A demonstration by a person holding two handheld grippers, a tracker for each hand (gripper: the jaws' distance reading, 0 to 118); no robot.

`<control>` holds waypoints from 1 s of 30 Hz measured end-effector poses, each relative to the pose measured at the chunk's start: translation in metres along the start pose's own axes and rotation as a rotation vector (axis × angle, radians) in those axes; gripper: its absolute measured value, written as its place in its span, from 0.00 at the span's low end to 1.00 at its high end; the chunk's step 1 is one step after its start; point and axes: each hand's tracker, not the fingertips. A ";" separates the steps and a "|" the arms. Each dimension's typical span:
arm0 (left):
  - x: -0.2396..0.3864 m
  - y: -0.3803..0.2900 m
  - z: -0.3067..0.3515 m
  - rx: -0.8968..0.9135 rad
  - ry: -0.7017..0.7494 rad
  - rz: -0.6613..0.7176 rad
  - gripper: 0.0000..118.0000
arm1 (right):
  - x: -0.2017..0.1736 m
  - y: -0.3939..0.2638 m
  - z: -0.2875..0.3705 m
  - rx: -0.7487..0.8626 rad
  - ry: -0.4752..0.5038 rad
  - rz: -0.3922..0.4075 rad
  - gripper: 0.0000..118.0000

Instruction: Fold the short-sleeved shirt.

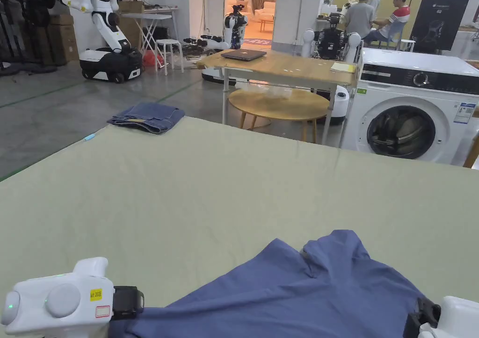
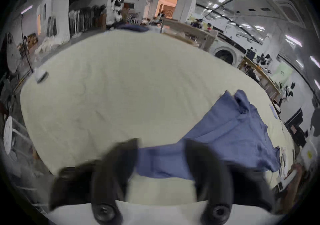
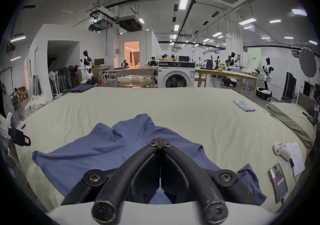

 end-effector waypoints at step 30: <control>0.004 -0.004 -0.020 -0.048 0.060 -0.057 0.00 | 0.056 0.058 -0.201 -0.374 0.072 0.168 0.01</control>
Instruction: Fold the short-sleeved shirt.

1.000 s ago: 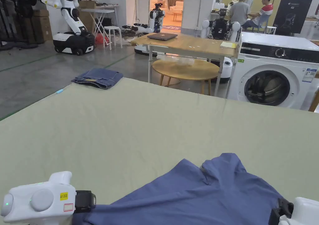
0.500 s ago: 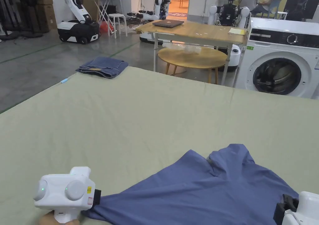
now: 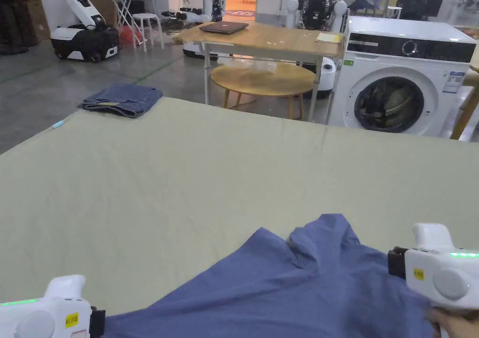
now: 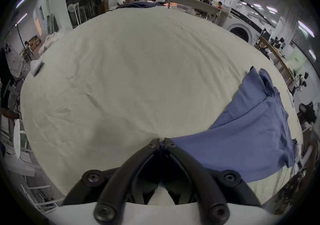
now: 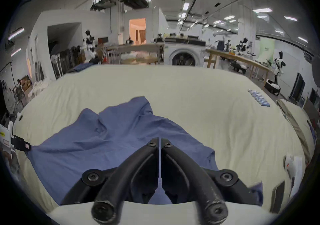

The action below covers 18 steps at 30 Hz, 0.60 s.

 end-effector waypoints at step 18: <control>0.011 -0.005 0.004 0.013 0.006 0.002 0.00 | -0.012 0.021 -0.091 -0.251 0.107 0.004 0.47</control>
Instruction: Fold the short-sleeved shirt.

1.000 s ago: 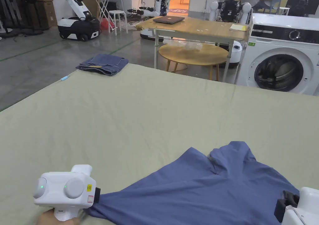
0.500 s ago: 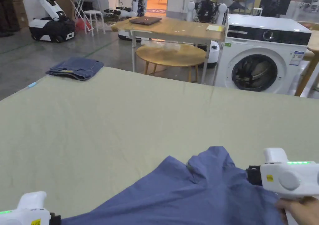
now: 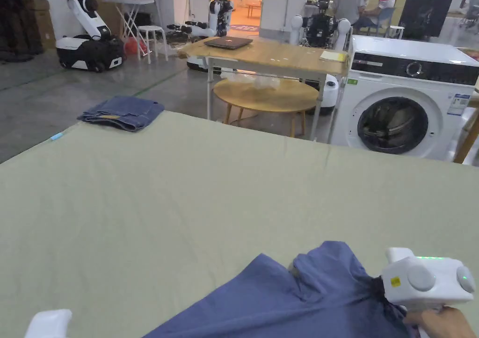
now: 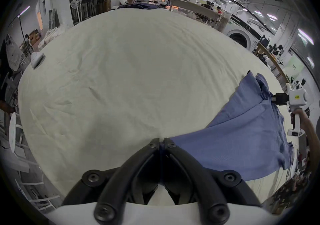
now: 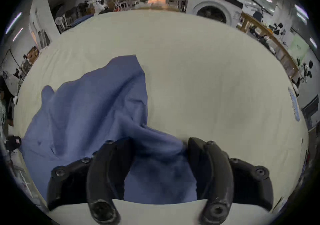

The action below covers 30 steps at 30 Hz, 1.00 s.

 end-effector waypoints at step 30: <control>0.125 0.231 0.212 0.608 -0.195 -0.225 0.00 | 0.061 0.021 0.384 0.813 -0.245 -0.191 0.02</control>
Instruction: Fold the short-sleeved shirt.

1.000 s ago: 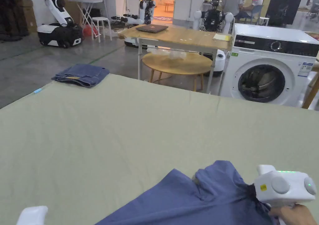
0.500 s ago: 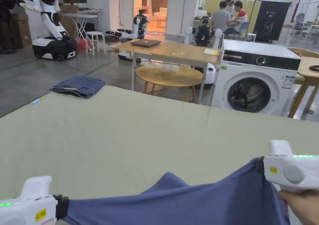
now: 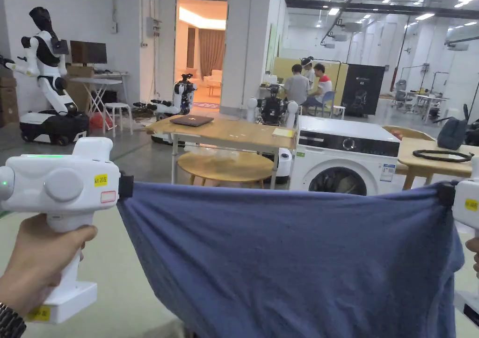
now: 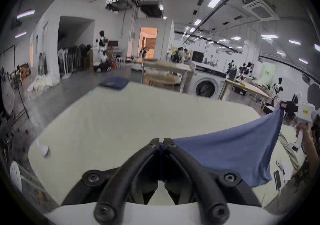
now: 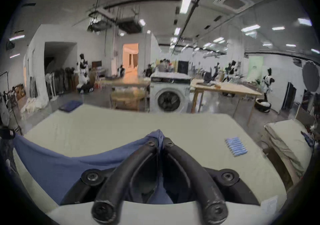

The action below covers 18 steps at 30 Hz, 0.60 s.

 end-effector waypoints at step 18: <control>0.054 0.177 -0.076 0.140 0.025 -0.094 0.00 | 0.018 0.129 -0.069 0.105 -0.145 0.017 0.02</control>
